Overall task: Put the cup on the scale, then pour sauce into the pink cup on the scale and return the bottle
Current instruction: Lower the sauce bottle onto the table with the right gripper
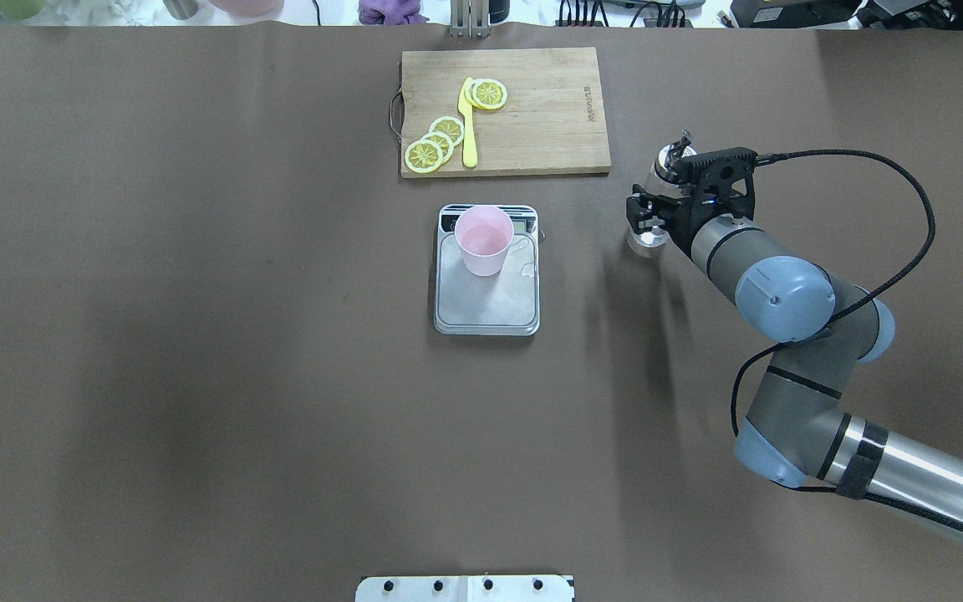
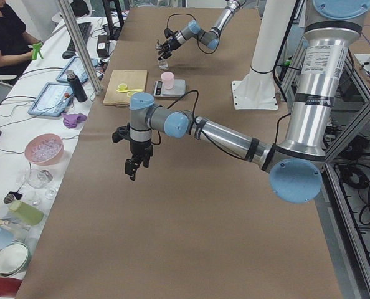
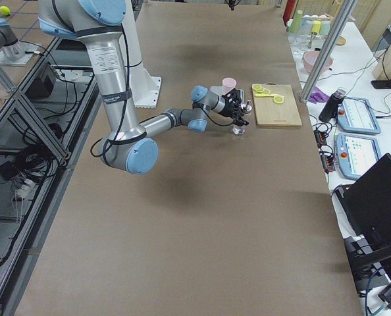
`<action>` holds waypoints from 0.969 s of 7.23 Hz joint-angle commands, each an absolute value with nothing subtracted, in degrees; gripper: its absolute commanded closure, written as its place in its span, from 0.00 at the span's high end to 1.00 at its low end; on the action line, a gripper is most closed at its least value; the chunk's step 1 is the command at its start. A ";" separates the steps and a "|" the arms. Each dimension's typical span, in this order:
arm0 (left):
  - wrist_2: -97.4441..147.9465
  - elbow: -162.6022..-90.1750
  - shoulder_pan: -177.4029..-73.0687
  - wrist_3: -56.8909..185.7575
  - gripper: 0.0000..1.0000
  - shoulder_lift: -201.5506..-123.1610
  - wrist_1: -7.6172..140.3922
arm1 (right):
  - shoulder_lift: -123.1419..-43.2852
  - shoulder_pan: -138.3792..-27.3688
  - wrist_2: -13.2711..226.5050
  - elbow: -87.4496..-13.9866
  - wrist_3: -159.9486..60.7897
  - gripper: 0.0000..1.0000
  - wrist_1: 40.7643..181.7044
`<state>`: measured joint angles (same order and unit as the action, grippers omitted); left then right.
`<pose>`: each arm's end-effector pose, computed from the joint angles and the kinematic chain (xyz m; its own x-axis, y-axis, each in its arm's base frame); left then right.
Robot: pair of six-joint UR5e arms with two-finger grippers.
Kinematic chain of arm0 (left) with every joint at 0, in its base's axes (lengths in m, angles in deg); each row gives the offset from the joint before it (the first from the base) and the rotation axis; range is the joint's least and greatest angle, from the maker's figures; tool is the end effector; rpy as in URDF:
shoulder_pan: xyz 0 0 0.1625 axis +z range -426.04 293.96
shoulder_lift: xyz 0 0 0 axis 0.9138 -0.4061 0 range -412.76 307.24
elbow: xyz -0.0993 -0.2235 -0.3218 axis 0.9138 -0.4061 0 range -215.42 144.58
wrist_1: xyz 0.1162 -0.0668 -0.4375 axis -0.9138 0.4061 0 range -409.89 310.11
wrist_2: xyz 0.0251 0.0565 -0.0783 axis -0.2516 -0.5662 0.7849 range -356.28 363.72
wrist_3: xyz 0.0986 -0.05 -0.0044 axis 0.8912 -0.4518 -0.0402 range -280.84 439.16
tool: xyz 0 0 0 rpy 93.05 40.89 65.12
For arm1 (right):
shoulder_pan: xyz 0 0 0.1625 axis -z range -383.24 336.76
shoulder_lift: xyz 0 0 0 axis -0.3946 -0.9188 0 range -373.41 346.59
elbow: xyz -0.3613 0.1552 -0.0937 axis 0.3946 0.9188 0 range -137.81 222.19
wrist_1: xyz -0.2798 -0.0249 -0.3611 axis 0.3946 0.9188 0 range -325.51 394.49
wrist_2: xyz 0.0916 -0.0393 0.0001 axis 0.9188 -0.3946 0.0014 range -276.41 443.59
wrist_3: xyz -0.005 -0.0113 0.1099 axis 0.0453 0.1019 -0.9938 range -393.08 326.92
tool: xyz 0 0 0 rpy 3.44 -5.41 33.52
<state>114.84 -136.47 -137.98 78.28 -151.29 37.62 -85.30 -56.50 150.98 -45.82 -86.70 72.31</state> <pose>0.0965 -0.5975 0.4849 0.8584 0.3759 -0.3489 -0.2832 0.9146 0.2885 -0.4704 -0.5187 0.3704 0.7265 -0.1783 0.6636 -0.4647 0.5840 0.6656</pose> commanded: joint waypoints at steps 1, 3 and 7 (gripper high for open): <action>114.81 -136.41 -138.02 78.28 0.99 -151.29 37.56 | -85.13 -56.29 150.83 -45.79 -86.86 0.39 72.28; 114.81 -136.32 -137.93 78.28 0.99 -151.29 37.56 | -85.47 -56.29 150.74 -46.23 -87.22 1.00 72.28; 114.81 -136.23 -138.02 78.28 0.99 -151.29 37.47 | -90.46 -53.57 147.58 -51.22 -87.57 1.00 72.19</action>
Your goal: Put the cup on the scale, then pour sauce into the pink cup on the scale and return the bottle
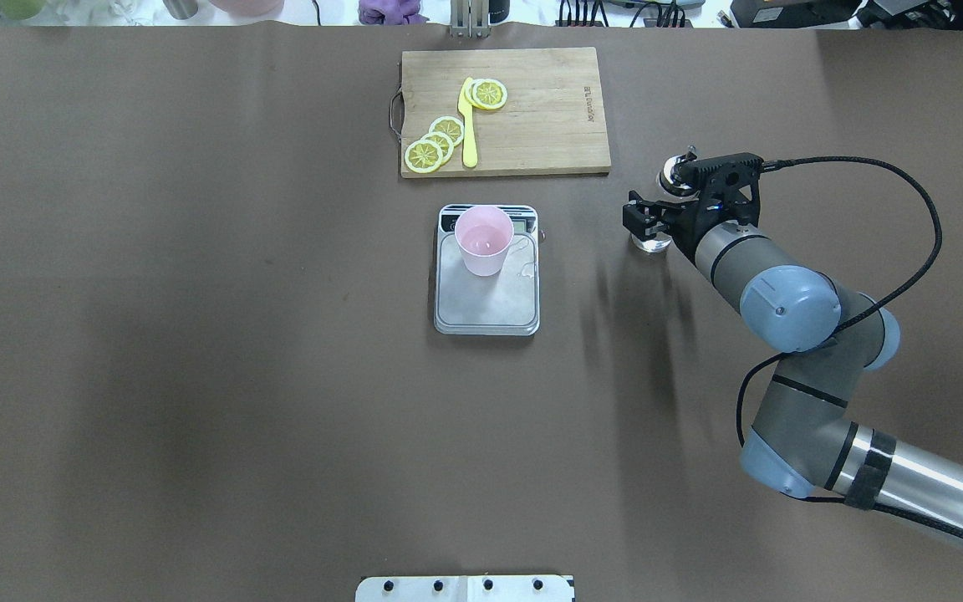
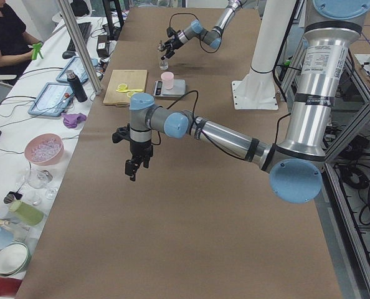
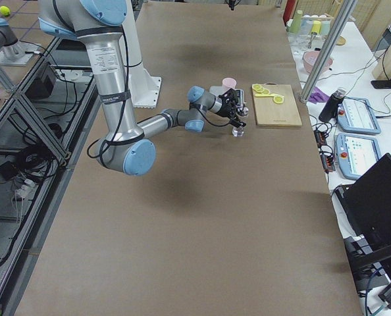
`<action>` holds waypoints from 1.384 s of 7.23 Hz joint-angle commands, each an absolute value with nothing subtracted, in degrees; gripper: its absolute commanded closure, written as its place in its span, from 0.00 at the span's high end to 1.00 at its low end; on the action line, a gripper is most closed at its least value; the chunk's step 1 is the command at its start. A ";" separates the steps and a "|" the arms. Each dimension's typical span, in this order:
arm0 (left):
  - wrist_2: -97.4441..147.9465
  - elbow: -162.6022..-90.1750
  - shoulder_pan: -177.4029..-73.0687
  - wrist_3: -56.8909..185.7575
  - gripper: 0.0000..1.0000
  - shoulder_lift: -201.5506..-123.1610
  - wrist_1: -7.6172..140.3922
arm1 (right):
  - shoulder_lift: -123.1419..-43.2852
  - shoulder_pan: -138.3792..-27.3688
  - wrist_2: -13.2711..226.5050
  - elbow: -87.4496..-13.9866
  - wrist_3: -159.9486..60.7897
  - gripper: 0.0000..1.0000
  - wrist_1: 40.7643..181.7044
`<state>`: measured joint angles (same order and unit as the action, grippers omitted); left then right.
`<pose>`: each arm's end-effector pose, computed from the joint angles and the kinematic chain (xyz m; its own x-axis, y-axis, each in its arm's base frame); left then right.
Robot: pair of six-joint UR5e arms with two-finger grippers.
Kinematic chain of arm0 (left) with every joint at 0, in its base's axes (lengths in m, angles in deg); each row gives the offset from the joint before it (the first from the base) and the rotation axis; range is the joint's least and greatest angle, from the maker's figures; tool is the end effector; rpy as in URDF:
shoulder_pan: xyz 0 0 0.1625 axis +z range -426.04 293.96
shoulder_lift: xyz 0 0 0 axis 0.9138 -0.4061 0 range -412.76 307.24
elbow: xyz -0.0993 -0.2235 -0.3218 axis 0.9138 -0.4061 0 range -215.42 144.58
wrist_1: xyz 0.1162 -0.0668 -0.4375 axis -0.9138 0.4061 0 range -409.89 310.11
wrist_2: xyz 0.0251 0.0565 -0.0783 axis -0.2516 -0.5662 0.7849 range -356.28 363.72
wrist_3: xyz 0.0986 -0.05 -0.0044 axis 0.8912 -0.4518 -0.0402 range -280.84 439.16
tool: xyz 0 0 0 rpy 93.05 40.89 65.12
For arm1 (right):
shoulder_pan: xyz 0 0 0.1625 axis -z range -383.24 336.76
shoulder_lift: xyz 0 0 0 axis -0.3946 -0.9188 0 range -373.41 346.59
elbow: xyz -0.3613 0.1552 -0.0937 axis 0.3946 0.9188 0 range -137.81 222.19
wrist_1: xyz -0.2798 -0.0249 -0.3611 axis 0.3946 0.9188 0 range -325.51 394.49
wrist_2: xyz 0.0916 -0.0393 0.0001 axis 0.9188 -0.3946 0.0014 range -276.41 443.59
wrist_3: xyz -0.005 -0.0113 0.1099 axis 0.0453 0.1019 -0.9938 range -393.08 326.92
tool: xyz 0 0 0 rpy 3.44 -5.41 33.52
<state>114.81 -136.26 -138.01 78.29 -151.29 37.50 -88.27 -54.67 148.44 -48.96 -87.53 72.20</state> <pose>0.0962 -0.5977 0.4872 0.8594 0.3736 -0.3489 -0.2834 0.9163 0.2831 -0.4652 -0.4955 0.3738 0.7244 -0.1741 0.6671 -0.4775 0.5712 0.6676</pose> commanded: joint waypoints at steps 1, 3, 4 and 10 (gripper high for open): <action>114.81 -136.32 -137.94 78.28 0.99 -151.29 37.47 | -92.49 -52.78 147.49 -54.02 -87.57 1.00 72.28; 114.81 -136.40 -138.02 78.28 0.99 -151.20 37.38 | -98.79 -52.51 148.71 -64.18 -87.40 1.00 74.02; 114.81 -136.32 -138.02 78.28 0.99 -151.20 37.38 | -101.79 -52.68 153.77 -72.25 -87.05 1.00 80.83; 114.90 -136.67 -138.11 78.28 0.99 -151.20 37.21 | -102.26 -89.29 203.77 -71.59 -63.52 1.00 101.61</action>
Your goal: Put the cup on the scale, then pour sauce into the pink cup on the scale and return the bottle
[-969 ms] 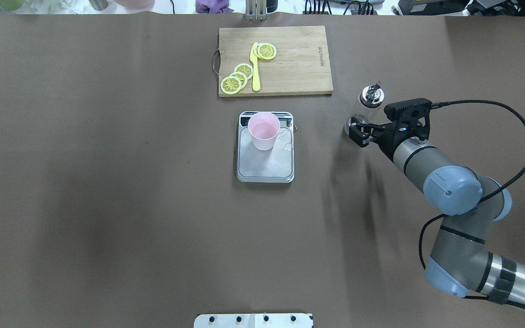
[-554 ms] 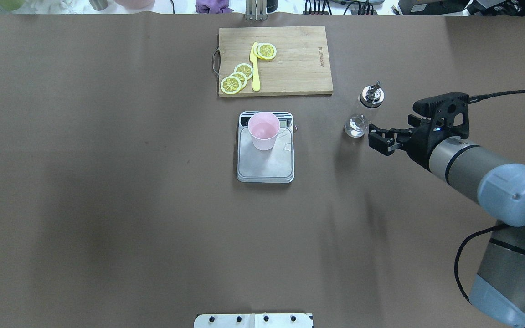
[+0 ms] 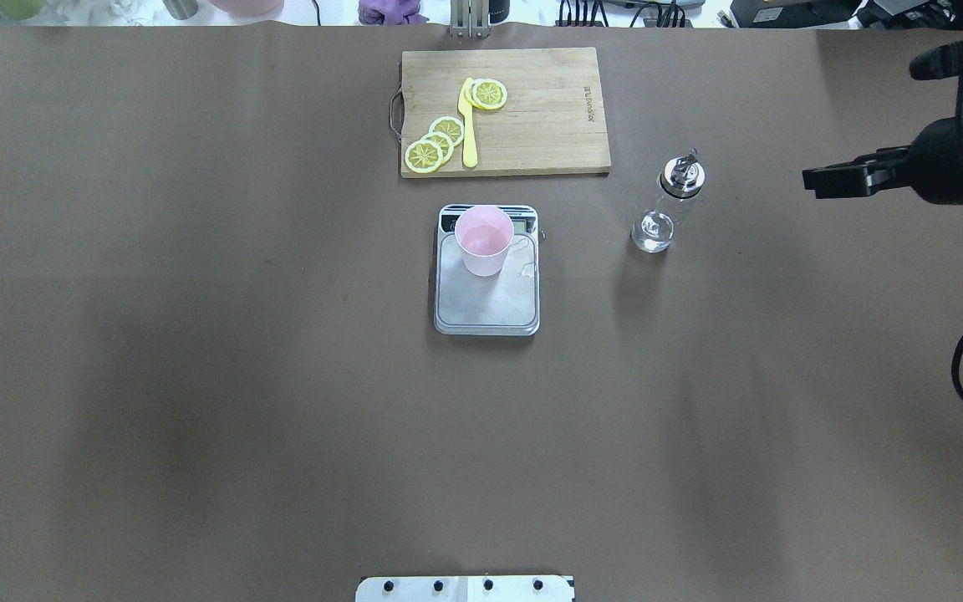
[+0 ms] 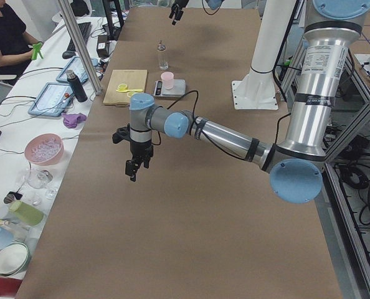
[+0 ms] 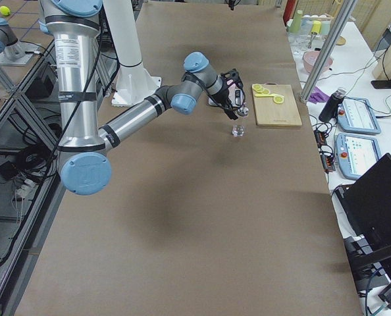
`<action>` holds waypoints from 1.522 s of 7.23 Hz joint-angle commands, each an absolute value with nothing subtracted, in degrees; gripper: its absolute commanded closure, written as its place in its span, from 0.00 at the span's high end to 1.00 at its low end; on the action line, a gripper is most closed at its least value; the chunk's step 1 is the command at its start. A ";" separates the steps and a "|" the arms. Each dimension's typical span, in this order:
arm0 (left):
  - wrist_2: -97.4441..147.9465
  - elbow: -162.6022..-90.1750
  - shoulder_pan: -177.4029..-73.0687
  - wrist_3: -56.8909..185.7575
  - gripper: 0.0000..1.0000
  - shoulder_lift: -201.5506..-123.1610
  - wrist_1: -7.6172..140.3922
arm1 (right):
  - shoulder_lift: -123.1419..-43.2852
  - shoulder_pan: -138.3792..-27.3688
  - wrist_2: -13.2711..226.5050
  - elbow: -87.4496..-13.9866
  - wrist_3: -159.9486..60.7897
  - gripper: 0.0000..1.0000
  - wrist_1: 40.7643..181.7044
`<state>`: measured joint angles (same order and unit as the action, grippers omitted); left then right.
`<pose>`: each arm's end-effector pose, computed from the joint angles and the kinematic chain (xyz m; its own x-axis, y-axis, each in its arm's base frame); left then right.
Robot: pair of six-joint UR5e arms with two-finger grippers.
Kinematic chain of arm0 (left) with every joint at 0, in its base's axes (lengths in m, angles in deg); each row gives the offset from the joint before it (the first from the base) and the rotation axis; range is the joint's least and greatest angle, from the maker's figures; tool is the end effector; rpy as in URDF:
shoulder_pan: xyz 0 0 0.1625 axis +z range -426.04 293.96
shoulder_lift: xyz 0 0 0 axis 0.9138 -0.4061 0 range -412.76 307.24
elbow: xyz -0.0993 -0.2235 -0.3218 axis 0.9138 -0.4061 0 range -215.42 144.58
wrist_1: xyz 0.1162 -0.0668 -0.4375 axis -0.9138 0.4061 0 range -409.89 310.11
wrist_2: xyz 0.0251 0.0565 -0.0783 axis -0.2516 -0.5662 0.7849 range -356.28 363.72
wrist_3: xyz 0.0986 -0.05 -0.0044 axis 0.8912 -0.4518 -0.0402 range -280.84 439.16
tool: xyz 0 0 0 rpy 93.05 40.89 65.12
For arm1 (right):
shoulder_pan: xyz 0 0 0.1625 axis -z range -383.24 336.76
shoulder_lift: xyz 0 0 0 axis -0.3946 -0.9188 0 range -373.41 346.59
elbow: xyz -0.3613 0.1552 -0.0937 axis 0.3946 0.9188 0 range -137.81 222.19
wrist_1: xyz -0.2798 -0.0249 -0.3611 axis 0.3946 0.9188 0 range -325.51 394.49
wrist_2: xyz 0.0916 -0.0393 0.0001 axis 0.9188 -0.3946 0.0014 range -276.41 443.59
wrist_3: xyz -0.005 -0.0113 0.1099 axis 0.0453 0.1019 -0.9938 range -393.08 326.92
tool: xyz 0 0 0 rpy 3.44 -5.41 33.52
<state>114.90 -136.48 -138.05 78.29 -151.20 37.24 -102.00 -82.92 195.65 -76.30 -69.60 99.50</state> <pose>0.0956 -0.5966 0.4866 0.8593 0.3725 -0.3505 -0.2830 0.9171 0.2809 -0.1887 -0.5042 0.3259 0.6912 -0.2936 0.6604 -0.1505 0.8353 0.5288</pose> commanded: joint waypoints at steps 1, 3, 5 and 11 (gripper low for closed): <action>114.99 -136.50 -138.11 78.28 0.99 -151.20 37.21 | -102.00 -96.12 211.57 -66.32 -58.27 1.00 104.42; 118.82 -136.06 -139.50 78.81 0.99 -151.20 36.68 | -102.52 -104.86 220.68 -55.86 -43.45 1.00 108.56; 127.96 -131.34 -146.95 80.29 0.99 -151.90 34.84 | -102.70 -107.69 220.79 -50.64 -34.95 1.00 113.39; 138.25 -126.03 -157.71 90.68 0.99 -140.75 36.95 | -107.80 -110.08 224.84 -51.50 -34.84 1.00 119.11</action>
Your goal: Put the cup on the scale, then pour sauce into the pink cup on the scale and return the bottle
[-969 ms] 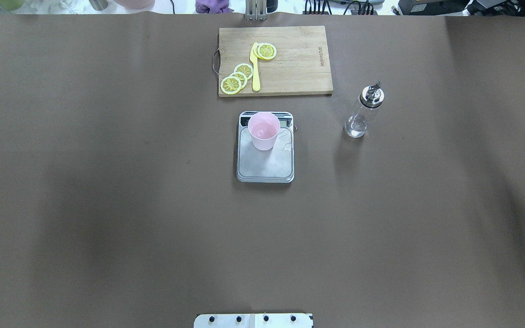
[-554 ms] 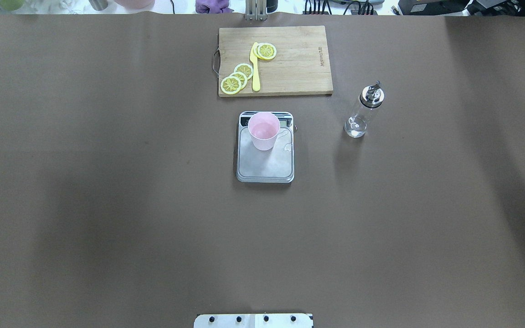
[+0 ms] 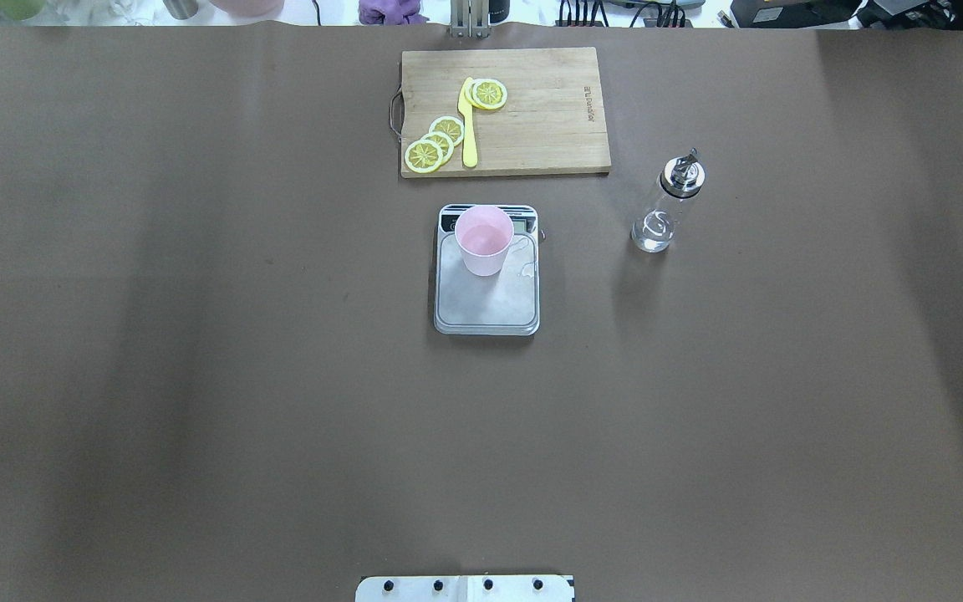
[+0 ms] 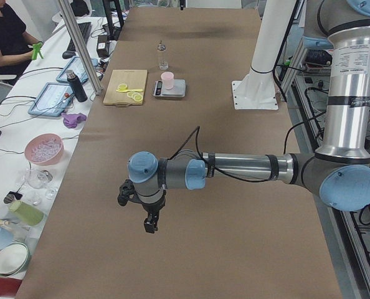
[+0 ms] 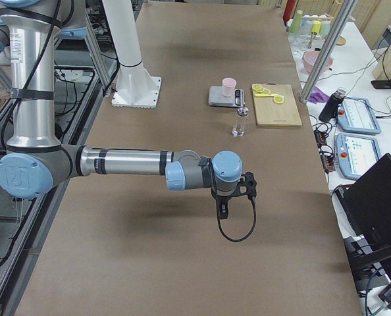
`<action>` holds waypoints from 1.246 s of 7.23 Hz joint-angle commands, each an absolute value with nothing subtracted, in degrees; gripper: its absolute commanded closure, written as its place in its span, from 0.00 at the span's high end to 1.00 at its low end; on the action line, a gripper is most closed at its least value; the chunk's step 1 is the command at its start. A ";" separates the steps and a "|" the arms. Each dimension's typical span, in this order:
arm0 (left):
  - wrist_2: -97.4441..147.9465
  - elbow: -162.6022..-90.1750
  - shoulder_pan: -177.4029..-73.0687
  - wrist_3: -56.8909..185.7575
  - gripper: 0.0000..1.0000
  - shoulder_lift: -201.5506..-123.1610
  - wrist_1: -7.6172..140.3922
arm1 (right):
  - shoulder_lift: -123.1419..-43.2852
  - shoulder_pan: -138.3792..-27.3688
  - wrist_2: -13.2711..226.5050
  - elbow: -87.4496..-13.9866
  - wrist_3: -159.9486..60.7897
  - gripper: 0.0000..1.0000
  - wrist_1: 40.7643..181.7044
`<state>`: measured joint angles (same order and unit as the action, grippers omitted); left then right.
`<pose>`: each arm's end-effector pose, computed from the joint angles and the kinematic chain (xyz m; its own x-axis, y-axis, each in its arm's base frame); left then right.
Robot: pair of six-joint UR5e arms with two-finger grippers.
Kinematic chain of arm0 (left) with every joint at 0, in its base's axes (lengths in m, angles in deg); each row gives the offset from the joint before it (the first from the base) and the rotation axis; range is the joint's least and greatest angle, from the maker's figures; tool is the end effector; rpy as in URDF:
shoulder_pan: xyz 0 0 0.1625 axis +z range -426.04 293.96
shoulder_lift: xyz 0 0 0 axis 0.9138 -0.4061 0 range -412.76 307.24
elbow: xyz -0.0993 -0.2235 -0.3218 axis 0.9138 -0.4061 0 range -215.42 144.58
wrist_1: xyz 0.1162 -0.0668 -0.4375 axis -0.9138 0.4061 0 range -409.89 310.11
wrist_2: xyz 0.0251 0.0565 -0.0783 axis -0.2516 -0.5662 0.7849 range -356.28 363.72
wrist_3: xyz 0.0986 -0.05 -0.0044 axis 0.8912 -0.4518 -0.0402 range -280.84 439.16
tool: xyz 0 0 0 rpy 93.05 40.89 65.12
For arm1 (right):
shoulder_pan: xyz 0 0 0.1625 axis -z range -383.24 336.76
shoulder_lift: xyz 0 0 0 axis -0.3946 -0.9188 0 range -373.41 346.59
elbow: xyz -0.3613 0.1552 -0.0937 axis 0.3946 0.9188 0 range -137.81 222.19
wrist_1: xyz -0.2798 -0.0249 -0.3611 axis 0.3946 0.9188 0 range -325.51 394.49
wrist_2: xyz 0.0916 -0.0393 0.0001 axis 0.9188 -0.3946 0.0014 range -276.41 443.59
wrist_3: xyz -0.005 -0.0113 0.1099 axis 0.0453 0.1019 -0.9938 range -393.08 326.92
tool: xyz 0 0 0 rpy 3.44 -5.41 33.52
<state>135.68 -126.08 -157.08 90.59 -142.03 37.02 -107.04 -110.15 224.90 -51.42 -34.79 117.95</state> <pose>-0.0689 -0.5264 0.6549 0.7316 0.1486 -0.6653 -0.1295 0.9885 0.0783 0.0188 -0.5207 0.6235 0.6208 -0.0924 0.7785 0.0350 0.9953 0.0902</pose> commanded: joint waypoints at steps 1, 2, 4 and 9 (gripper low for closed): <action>139.50 -126.30 -157.71 90.24 0.99 -140.31 37.21 | -107.19 -110.17 224.75 -51.94 -34.84 1.00 122.78; 139.42 -126.30 -157.54 89.89 0.99 -140.65 37.38 | -107.19 -110.08 224.31 -54.38 -34.84 1.00 125.69; 139.42 -125.95 -157.53 89.89 0.99 -140.83 37.38 | -107.28 -110.51 224.22 -58.96 -34.75 1.00 131.74; 139.07 -126.03 -157.53 89.98 0.99 -140.74 37.38 | -107.54 -110.43 222.90 -59.15 -35.19 1.00 132.22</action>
<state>139.10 -125.95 -157.53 90.03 -140.75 37.41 -107.44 -110.41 222.97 -59.17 -34.95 132.36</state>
